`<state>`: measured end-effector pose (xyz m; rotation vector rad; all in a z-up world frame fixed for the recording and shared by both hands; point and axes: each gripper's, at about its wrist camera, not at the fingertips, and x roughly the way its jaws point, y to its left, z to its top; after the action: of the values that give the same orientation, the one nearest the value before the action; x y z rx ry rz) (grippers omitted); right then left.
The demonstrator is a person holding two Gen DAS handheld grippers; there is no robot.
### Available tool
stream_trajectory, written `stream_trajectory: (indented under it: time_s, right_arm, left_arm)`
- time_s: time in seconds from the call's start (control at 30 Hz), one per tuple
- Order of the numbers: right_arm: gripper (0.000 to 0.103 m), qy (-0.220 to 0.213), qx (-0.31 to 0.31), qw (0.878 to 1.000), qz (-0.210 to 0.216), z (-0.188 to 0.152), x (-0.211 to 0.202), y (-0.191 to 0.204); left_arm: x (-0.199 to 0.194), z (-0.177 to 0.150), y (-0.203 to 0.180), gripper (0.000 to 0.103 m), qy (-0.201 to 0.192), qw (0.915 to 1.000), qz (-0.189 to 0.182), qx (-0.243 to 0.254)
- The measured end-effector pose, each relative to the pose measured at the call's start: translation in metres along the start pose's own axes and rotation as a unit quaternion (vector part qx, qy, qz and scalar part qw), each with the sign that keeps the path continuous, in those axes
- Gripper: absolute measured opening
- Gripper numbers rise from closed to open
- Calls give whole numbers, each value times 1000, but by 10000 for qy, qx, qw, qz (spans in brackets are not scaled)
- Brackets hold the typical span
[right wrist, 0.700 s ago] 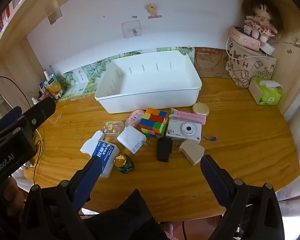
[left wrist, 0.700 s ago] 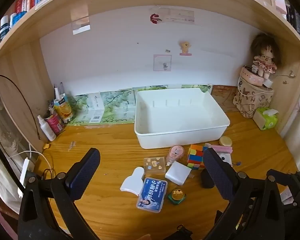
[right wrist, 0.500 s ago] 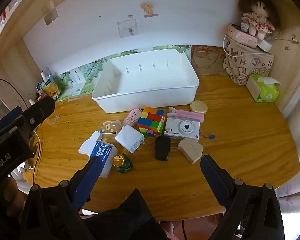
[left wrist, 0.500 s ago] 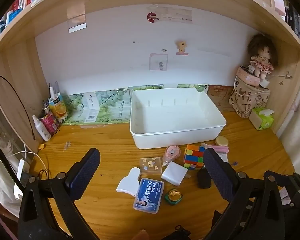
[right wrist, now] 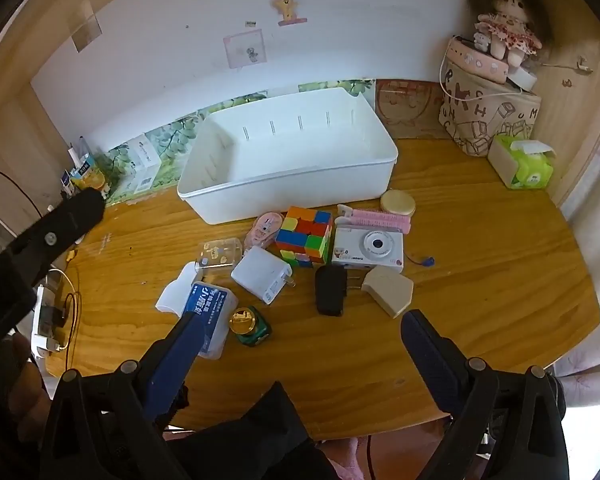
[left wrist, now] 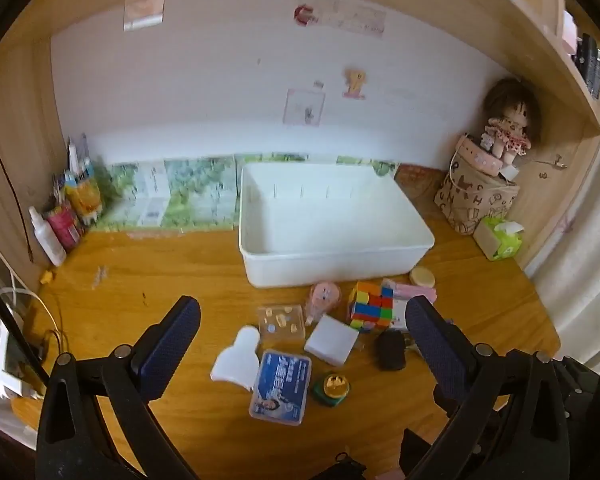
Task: Organize rigid objects
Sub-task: 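Move both tools down toward the scattered items on the desk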
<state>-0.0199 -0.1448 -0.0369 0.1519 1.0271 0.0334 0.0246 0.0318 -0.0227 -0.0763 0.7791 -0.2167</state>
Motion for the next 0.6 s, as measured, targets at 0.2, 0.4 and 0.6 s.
stream_trajectory:
  time_s: [0.2, 0.4, 0.6]
  right_arm:
    - [99, 258, 6, 9992, -312, -12, 5, 8]
    - [99, 610, 213, 9961, -597, -20, 15, 5]
    - [99, 1072, 358, 9915, -644, -28, 34, -2]
  left_arm:
    - [23, -15, 19, 102, 606, 9962, -340, -532]
    - [54, -31, 25, 102, 1454, 9847, -465, -835]
    - [82, -49, 36, 101, 2214, 9645, -493, -1355]
